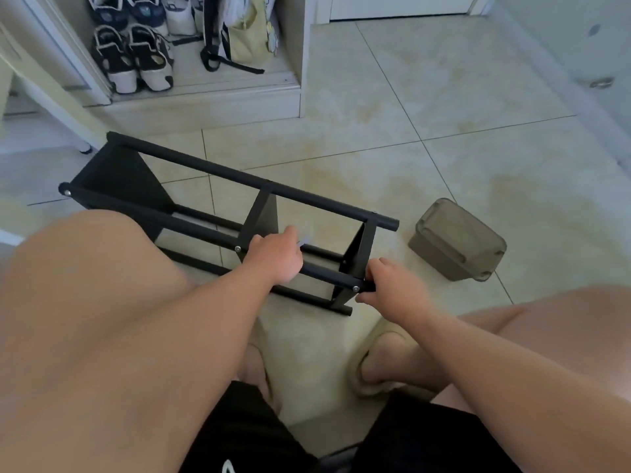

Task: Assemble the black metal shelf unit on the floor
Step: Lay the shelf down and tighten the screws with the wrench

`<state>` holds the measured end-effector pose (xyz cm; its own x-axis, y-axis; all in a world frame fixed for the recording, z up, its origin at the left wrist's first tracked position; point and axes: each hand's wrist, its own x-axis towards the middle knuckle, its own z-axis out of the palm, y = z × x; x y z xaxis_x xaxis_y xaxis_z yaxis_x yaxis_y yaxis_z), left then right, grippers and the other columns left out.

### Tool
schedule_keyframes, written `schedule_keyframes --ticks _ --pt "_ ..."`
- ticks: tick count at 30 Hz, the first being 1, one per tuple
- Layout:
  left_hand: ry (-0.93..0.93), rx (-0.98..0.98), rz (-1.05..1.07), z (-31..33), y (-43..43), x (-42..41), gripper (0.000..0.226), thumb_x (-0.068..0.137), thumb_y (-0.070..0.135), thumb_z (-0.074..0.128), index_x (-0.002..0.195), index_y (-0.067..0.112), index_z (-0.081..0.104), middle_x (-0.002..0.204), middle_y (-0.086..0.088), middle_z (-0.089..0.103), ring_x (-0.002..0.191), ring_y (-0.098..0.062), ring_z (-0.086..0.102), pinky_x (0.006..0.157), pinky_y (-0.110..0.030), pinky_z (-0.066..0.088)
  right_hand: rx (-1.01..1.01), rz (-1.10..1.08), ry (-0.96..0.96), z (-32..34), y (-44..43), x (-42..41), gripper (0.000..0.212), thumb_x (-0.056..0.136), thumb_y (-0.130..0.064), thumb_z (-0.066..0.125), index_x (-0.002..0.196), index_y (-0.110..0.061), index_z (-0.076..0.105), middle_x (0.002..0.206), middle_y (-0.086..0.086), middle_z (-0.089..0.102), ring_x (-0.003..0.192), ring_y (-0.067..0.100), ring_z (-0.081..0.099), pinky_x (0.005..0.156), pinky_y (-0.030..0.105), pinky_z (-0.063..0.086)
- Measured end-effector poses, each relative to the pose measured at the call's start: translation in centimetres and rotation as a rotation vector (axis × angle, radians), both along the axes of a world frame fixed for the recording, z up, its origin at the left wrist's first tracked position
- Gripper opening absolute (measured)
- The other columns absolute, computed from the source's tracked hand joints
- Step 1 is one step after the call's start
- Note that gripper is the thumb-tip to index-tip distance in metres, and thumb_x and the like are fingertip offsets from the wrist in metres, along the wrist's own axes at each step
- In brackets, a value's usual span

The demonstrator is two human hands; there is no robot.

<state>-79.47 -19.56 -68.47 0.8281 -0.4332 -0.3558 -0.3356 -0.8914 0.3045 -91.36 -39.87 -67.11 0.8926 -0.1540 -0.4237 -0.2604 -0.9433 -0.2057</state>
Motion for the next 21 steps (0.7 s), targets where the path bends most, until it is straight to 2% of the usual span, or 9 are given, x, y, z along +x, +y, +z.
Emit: schedule_keyframes --ticks 4,6,9,11,13,15,17,19,21 --pt "0.080 0.065 -0.027 0.6 0.2 -2.3 0.007 0.098 0.015 0.033 0.098 0.017 0.040 0.078 -0.001 0.059 0.067 -0.018 0.050 0.077 -0.039 0.031 0.056 -0.016 0.124 0.1 0.6 -2.0 0.048 0.075 -0.043 0.083 0.077 -0.026 0.038 0.083 -0.008 0.048 0.077 0.019 0.051 0.064 0.036 0.043" --pt "0.104 0.069 -0.032 0.9 0.1 -3.2 0.006 0.097 0.014 0.035 0.098 0.016 0.040 0.078 0.000 0.057 0.067 -0.017 0.048 0.078 -0.039 0.032 0.048 0.001 0.180 0.5 0.5 -2.5 0.049 0.073 -0.050 0.083 0.075 -0.027 0.039 0.080 -0.009 0.049 0.070 0.013 0.048 0.057 0.033 0.038" --pt "0.148 0.074 -0.044 1.3 -0.1 -4.2 0.010 0.096 0.013 0.035 0.102 0.015 0.043 0.081 0.000 0.055 0.069 -0.016 0.046 0.078 -0.038 0.030 -0.013 0.036 0.219 1.6 0.3 -2.8 0.053 0.069 -0.066 0.079 0.075 -0.023 0.048 0.084 -0.004 0.055 0.072 0.013 0.050 0.063 0.036 0.047" --pt "0.188 0.081 -0.058 1.5 -0.2 -4.8 0.014 0.094 0.012 0.035 0.103 0.015 0.045 0.085 0.000 0.055 0.075 -0.021 0.048 0.080 -0.038 0.030 -0.117 0.095 0.174 2.4 0.2 -3.1 0.064 0.062 -0.077 0.075 0.083 -0.022 0.049 0.096 -0.005 0.057 0.083 0.016 0.051 0.070 0.035 0.046" --pt "0.211 0.080 -0.058 1.6 -0.1 -5.4 0.015 0.093 0.011 0.034 0.103 0.015 0.044 0.085 0.000 0.053 0.080 -0.024 0.049 0.082 -0.038 0.030 -0.246 0.189 0.077 2.9 0.3 -3.6 0.086 0.055 -0.086 0.071 0.108 -0.023 0.050 0.114 -0.002 0.051 0.106 0.023 0.048 0.082 0.037 0.043" --pt "0.209 0.081 -0.050 1.4 0.2 -5.9 0.014 0.092 0.011 0.034 0.102 0.016 0.043 0.081 0.002 0.049 0.078 -0.022 0.047 0.082 -0.037 0.030 -0.326 0.231 0.023 3.2 0.5 -4.1 0.114 0.050 -0.093 0.065 0.135 -0.021 0.041 0.139 0.004 0.040 0.131 0.029 0.037 0.100 0.043 0.040" --pt "0.205 0.081 -0.039 1.3 0.4 -6.3 0.012 0.092 0.012 0.035 0.101 0.016 0.041 0.080 0.003 0.048 0.080 -0.023 0.047 0.083 -0.038 0.030 -0.328 0.248 0.081 3.0 0.6 -4.2 0.134 0.050 -0.096 0.060 0.153 -0.020 0.021 0.163 0.010 0.011 0.150 0.035 0.011 0.114 0.053 0.029" --pt "0.201 0.080 -0.038 1.3 0.4 -6.5 0.011 0.092 0.013 0.035 0.101 0.016 0.040 0.081 0.002 0.049 0.083 -0.025 0.047 0.083 -0.038 0.031 -0.317 0.280 0.179 2.7 0.6 -4.1 0.145 0.052 -0.096 0.059 0.159 -0.017 0.003 0.166 0.011 -0.019 0.154 0.036 -0.013 0.120 0.059 0.017" --pt "0.193 0.080 -0.048 1.4 0.3 -6.4 0.012 0.091 0.012 0.036 0.101 0.016 0.041 0.081 0.002 0.049 0.083 -0.025 0.047 0.083 -0.038 0.031 -0.308 0.293 0.212 2.4 0.3 -3.9 0.147 0.052 -0.095 0.062 0.160 -0.016 -0.001 0.164 0.013 -0.029 0.153 0.036 -0.021 0.122 0.061 0.010"
